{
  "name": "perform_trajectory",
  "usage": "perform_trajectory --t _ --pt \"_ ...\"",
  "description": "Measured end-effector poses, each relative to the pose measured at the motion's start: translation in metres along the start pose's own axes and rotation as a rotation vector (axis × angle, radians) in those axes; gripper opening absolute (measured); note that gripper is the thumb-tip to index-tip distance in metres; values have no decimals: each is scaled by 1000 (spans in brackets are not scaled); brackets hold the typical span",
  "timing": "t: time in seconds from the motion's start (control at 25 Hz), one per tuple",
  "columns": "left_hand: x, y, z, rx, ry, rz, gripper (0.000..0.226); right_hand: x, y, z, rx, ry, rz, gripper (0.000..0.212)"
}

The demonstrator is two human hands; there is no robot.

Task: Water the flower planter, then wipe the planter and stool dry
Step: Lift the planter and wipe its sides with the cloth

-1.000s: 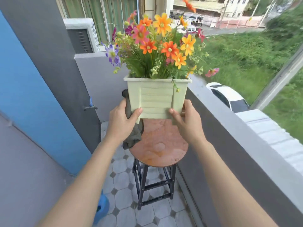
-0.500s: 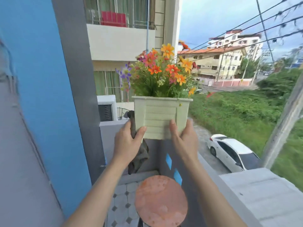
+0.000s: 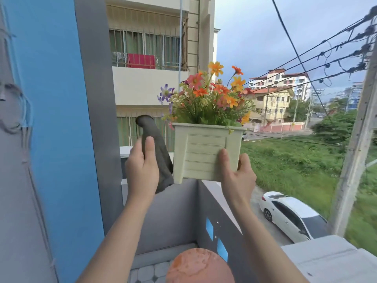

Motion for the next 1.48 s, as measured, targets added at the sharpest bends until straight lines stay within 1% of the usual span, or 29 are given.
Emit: perform_trajectory --t 0.04,0.12,0.16,0.24,0.28,0.32,0.36,0.4,0.44,0.52,0.56,0.64,0.68,0.76,0.84,0.92,1.0,1.04,1.12,1.24,1.36,1.48 --pt "8 -12 0 89 4 54 31 1 2 1 -14 -3 -3 51" --pt "29 -22 -1 278 65 245 50 3 7 2 -35 3 8 53" --pt "36 -19 -4 334 67 351 52 3 10 2 -42 5 16 54" --pt "42 -7 -15 480 -55 504 44 1 14 3 -57 0 38 54" --pt "42 -1 -25 591 -135 581 39 -1 15 4 -61 0 47 54" --pt "43 6 -34 708 -191 664 38 -4 15 6 -62 7 55 53" --pt "43 9 -39 788 -226 734 41 -6 14 9 -62 19 60 51" --pt "41 7 -37 812 -246 759 44 -7 13 10 -64 31 59 49" --pt "39 0 -28 780 -251 740 44 -7 13 11 -73 41 54 49" --pt "39 -17 -14 694 -264 681 38 -6 11 9 -83 39 66 51" --pt "42 -23 -14 693 -258 714 35 -6 10 10 -73 28 92 52" --pt "49 -20 -27 772 -210 791 34 -7 7 12 -45 13 137 51" --pt "49 -15 -34 807 -188 780 33 -9 7 14 -40 15 144 48" --pt "46 -11 -33 806 -179 728 30 -11 6 16 -62 39 111 46" --pt "45 -19 -21 776 -237 700 33 -10 6 15 -102 69 63 53" --pt "54 -29 -20 906 -238 705 41 -9 5 13 -114 69 42 58" --pt "69 -34 -25 1076 -149 676 45 -6 5 12 -133 62 23 56" --pt "74 -36 -24 1122 -99 665 46 -5 6 11 -150 57 3 57" --pt "73 -39 -13 1146 -50 675 47 -4 3 10 -152 45 4 60" --pt "59 -36 1 1126 -59 705 52 -6 -7 11 -105 37 33 63" --pt "58 -37 -4 1130 -60 725 46 -2 -10 9 -87 49 51 61" --pt "79 -53 -12 1137 -14 741 43 5 -5 4 -86 45 80 59"
Point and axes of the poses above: each hand's wrist, its own z-axis towards the middle knuckle, its own x-axis out of the palm, y = z × x, the point moved 3 cm from there along z, towards the middle knuckle, and after that the axes turned 12 degrees about -x, right-handed, at the moved point
